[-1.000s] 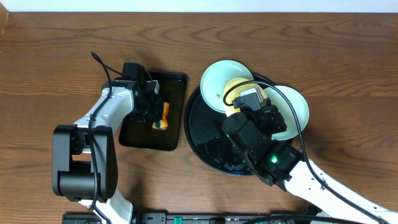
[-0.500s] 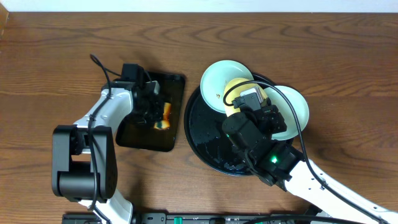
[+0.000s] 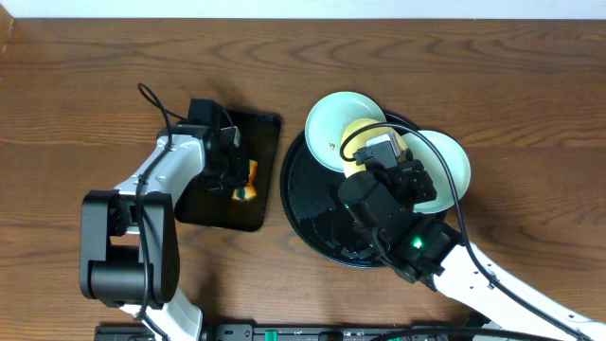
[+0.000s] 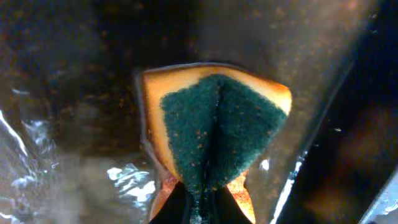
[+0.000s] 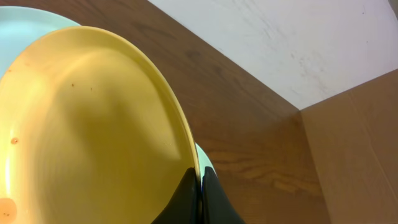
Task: Clean dirty plates on tray and stack at the side
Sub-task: 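Lift and tilt the yellow plate upward with the right gripper, then carry the yellow plate right and set it on the table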
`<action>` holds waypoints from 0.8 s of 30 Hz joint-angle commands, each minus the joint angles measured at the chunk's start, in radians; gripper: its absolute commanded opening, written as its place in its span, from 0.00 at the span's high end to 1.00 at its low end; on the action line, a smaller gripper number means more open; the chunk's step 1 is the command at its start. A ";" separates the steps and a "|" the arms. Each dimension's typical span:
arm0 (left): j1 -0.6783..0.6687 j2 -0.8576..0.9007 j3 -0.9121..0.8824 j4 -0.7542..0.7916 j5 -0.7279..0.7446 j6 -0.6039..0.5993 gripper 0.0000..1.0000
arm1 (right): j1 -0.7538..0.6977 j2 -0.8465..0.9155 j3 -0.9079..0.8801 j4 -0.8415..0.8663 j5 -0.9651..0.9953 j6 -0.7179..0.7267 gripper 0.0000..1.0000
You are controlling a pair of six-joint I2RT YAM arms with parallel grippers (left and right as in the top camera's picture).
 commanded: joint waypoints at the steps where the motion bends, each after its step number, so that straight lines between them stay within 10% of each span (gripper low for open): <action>1: 0.004 0.006 -0.006 0.002 0.174 0.126 0.92 | -0.004 -0.016 0.024 0.002 0.014 0.025 0.99; 24: 0.003 -0.217 0.034 -0.046 -0.117 0.015 0.92 | -0.153 -0.129 0.041 -0.014 -0.145 0.145 0.99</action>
